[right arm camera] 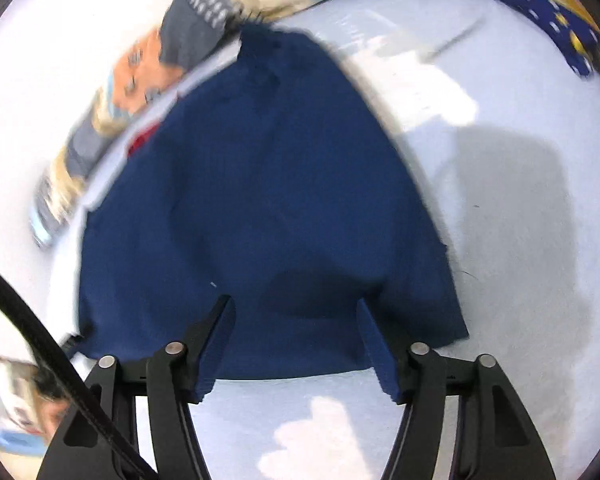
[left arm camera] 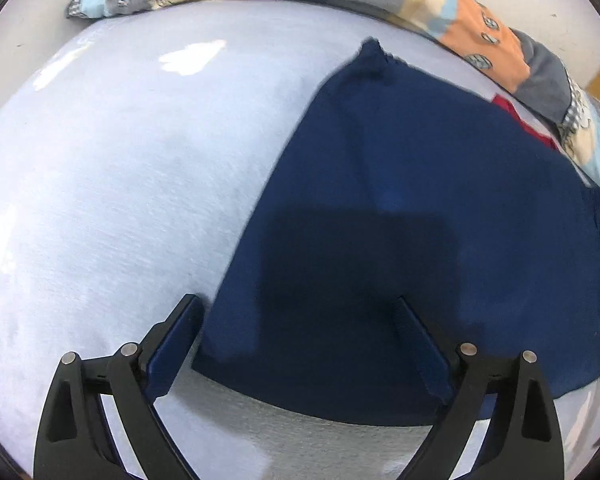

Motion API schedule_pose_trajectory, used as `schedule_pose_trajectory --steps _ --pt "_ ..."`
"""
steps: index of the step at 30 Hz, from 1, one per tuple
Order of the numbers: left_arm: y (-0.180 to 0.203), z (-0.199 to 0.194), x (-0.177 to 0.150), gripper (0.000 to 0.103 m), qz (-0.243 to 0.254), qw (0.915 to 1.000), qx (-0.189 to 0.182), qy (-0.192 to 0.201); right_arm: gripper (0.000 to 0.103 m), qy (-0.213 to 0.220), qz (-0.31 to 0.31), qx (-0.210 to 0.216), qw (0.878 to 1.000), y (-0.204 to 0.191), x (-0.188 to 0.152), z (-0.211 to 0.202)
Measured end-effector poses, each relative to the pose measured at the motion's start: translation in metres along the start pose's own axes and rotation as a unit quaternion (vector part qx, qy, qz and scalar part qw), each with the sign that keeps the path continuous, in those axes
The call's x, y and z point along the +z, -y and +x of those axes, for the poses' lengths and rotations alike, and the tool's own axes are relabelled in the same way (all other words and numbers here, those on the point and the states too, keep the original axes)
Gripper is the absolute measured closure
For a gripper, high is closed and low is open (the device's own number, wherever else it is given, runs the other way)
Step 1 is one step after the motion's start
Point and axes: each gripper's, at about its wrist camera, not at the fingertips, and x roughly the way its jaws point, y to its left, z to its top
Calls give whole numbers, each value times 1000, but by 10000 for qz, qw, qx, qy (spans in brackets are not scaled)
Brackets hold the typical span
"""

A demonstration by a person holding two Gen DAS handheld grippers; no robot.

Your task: Fold large clothes

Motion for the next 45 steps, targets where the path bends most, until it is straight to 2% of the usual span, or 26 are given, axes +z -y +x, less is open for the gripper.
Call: schedule_pose_trajectory --steps 2,5,10,16,19,23,30,33,37,41,43,45 --pt "3 -10 2 7 -50 9998 -110 130 36 315 164 193 9992 5 6 -24" --pt "14 -22 3 7 117 9995 -61 284 32 622 312 86 9975 22 10 -48" --pt "20 -31 0 7 333 9985 54 439 31 272 961 216 9948 64 5 -32" --pt "24 -48 6 7 235 9967 228 748 31 6 1667 1133 9795 79 0 -8" --pt "26 -55 9 7 286 9944 364 945 31 -93 1667 1132 9794 78 -3 1" --pt "34 -57 10 7 355 9944 234 967 30 -28 1763 1317 9755 83 -1 7" --pt "49 -61 8 7 616 9922 269 1052 31 107 2119 1096 9711 83 -4 -2" --pt "50 -59 9 7 620 9928 184 1005 31 80 1932 1022 9758 80 -4 5" --pt "50 -53 8 7 546 9947 99 860 30 324 1767 1378 9740 80 9 14" --pt "50 -50 7 7 655 9940 205 855 30 358 1806 2082 9606 81 20 22" --pt "38 -45 11 7 587 9940 348 852 32 176 1594 1881 9690 74 22 27" --pt "14 -37 17 7 311 9973 148 653 37 170 1488 1795 9723 69 21 27"
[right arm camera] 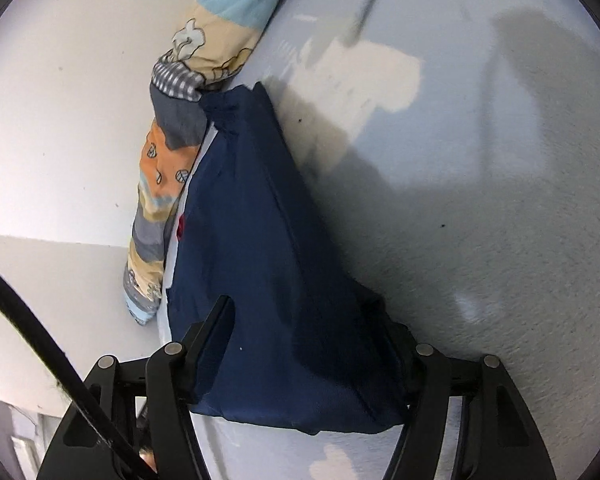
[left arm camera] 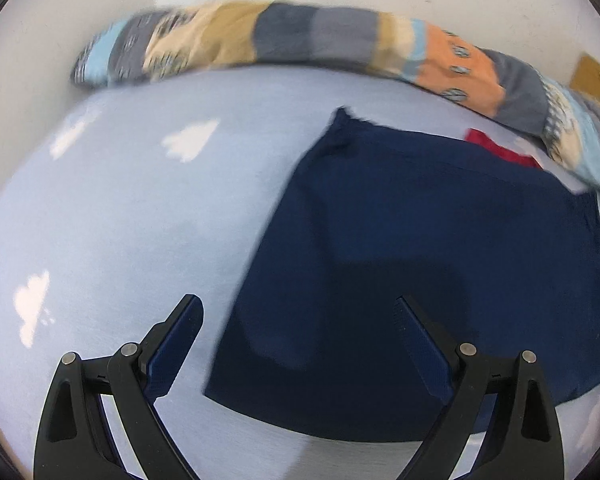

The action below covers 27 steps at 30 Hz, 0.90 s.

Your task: Fold large clothes

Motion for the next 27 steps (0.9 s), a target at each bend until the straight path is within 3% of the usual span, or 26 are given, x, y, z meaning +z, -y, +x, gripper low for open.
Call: schedule_pose_trajectory --steps 2,4,6,11,12,15,19,22,23,25,26,27 --pt "-34 14 -2 7 -628 9930 -874 -484 39 -19 -29 -189 9998 -3 -2 0" --pt "-67 25 -8 7 -1253 9736 -1687 -886 40 -27 -23 -246 9997 -3 -3 -1" --pt "-93 27 -12 7 -1619 9616 -2004 -951 39 -57 52 -256 9996 -2 -3 0" --pt "-129 41 -27 7 -2289 9219 -2899 -1167 39 -92 -81 -419 9990 -6 -3 2" --pt "-129 46 -29 7 -2308 9153 -3049 -1265 39 -86 -82 -434 9990 -6 -4 2" --pt "-120 49 -26 7 -2103 9127 -3219 -1385 39 -89 -102 -463 9988 -6 -5 2" --pt "-93 63 -17 7 -1940 8951 -3673 -1622 39 -108 -78 -449 9989 -7 -5 2" --pt "-75 74 -9 6 -1857 8912 -3796 -1649 39 -125 -59 -363 9992 -5 -4 2" --pt "-72 76 -7 6 -1874 8864 -3912 -1616 39 -131 -79 -334 9993 -5 -5 2" --pt "-68 85 -2 6 -2090 8675 -4238 -1553 40 -129 -141 -235 9995 -5 -5 4" --pt "-69 86 -2 10 -2217 8599 -4348 -1495 51 -81 -134 -206 9997 -4 -5 5" --pt "-68 88 -1 44 -2282 8579 -4371 -1447 75 -95 -146 -136 9998 -4 -5 7"
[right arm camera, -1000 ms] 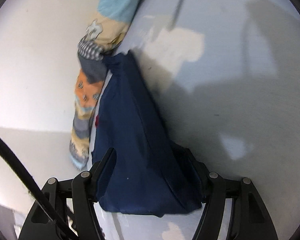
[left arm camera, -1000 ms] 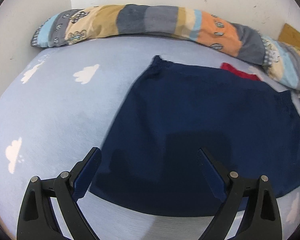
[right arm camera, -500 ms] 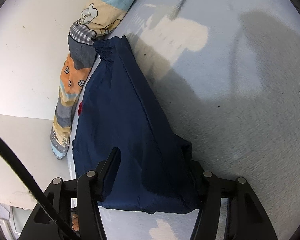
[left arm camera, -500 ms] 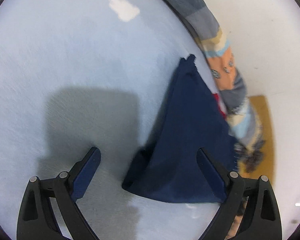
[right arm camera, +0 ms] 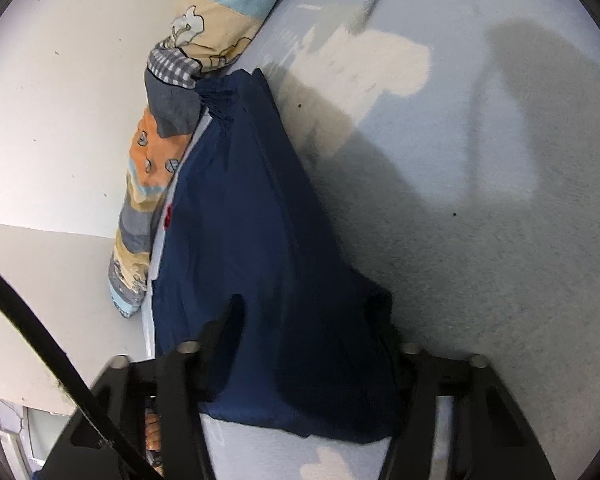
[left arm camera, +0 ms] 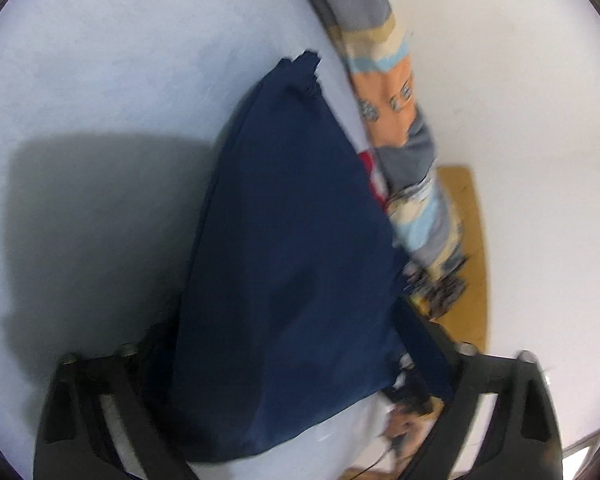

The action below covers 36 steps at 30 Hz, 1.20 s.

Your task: Fold large clothes

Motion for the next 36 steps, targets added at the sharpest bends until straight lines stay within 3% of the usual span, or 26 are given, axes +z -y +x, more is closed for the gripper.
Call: schedule_pose_trajectory --steps 1,3,6,11,19,26,30,31,32,33,34,35,36 --pt "-1 5 0 94 -43 9997 209 -69 80 -35 -1 58 10000 0 0 3" --pt "-4 7 -2 93 -123 9978 645 -61 84 -2 -208 -179 9996 -7 -3 5" --pt "7 4 -5 93 95 9949 1002 4 87 68 -676 -564 9961 -31 -5 0" --pt "45 -2 -17 93 697 9837 1636 266 90 285 -1341 -966 9858 -67 -15 -17" --pt "73 -34 -52 93 1161 9744 1898 318 91 309 -1906 -973 9763 -90 -49 -59" --pt "57 -75 -112 93 1214 9711 2055 65 91 86 -2054 -1055 9729 -76 -108 -100" --pt "34 -83 -142 90 1008 9688 2260 -121 89 -230 -1835 -1277 9744 -42 -135 -105" --pt "28 -84 -148 85 940 9666 2376 -183 86 -278 -1699 -1310 9763 -34 -136 -105" --pt "23 -87 -152 80 902 9609 2611 -172 74 -328 -1488 -1380 9786 -24 -134 -105" --pt "18 -92 -153 65 830 9519 2949 -21 63 -375 -1341 -1463 9794 -18 -131 -104" --pt "14 -100 -154 44 708 9492 3065 63 58 -371 -1145 -1670 9786 -10 -125 -106" --pt "13 -109 -155 40 583 9472 3145 207 48 -304 -1022 -1773 9784 -7 -122 -110" --pt "14 -118 -156 40 546 9440 3227 423 46 -69 -913 -1868 9781 -6 -118 -121"
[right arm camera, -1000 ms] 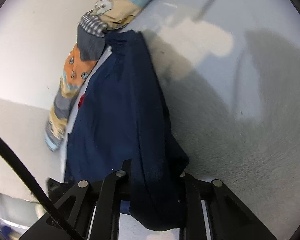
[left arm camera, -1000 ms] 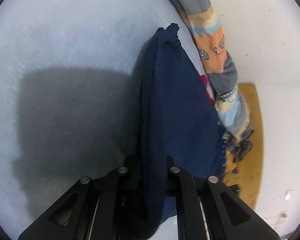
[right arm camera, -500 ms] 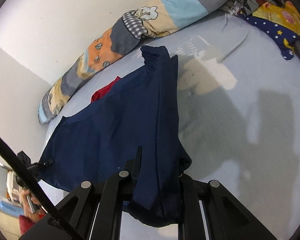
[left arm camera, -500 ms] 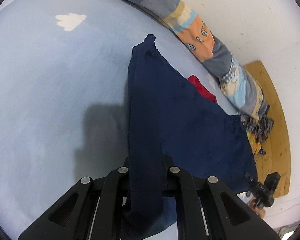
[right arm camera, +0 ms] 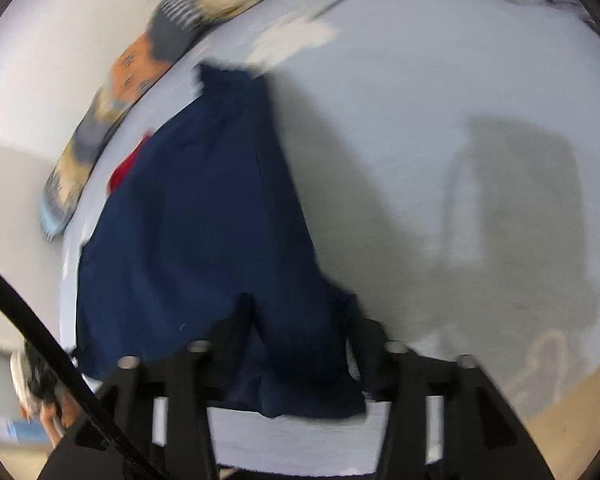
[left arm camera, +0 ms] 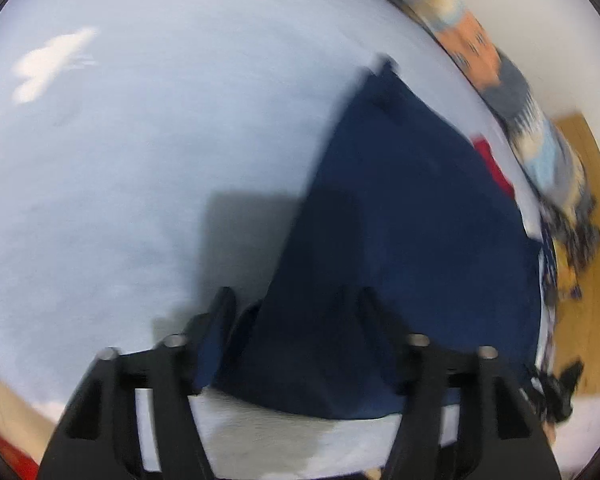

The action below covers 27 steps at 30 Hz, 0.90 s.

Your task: Fold large clothes

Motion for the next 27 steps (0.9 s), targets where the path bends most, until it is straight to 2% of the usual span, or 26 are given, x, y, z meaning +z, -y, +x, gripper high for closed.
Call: schedule_pose_trajectory --steps 1,3,4,5,6,8,9,11,13,15,16,17,19,23,25,27 --pt "-3 -13 0 40 -76 9993 158 334 46 204 15 -125 9997 1 1 -9" --pt "2 -37 0 40 -10 9943 463 965 46 941 -395 -635 9928 -13 2 -37" --pt "13 -48 -1 39 141 9899 536 1302 46 1232 -699 -692 9875 -27 2 -47" --pt "25 -52 -2 36 315 9869 552 1481 46 1438 -1097 -659 9813 -45 2 -52" --pt "40 -53 -5 27 537 9838 570 1611 46 1504 -1464 -608 9758 -64 1 -51" --pt "77 -44 -16 25 1090 9743 655 1860 47 1257 -1995 -467 9707 -100 -4 -29" --pt "93 -35 -22 25 1355 9698 722 1897 48 1025 -2079 -459 9717 -109 -6 -13" --pt "115 -4 -27 25 1901 9653 902 1547 54 470 -2004 -628 9766 -110 -5 20" --pt "118 30 -23 25 1996 9629 1393 1164 60 86 -1752 -886 9805 -97 1 44" --pt "109 65 -15 24 1839 9671 1704 424 61 -141 -1456 -889 9852 -85 9 53" --pt "110 65 -11 24 1722 9693 1694 465 61 -117 -1401 -870 9862 -87 13 51" --pt "113 59 -7 24 1621 9704 1682 615 60 100 -1444 -805 9862 -94 20 42" --pt "127 45 4 24 1597 9717 1426 1000 59 508 -1696 -670 9819 -115 34 29" --pt "163 50 30 22 1808 9660 1318 1298 59 1054 -1825 -678 9752 -149 90 38" --pt "180 69 51 22 1857 9632 1422 1324 59 1144 -1884 -758 9725 -162 111 59" --pt "180 88 72 22 1838 9629 1553 1223 59 918 -1739 -949 9759 -158 125 87"
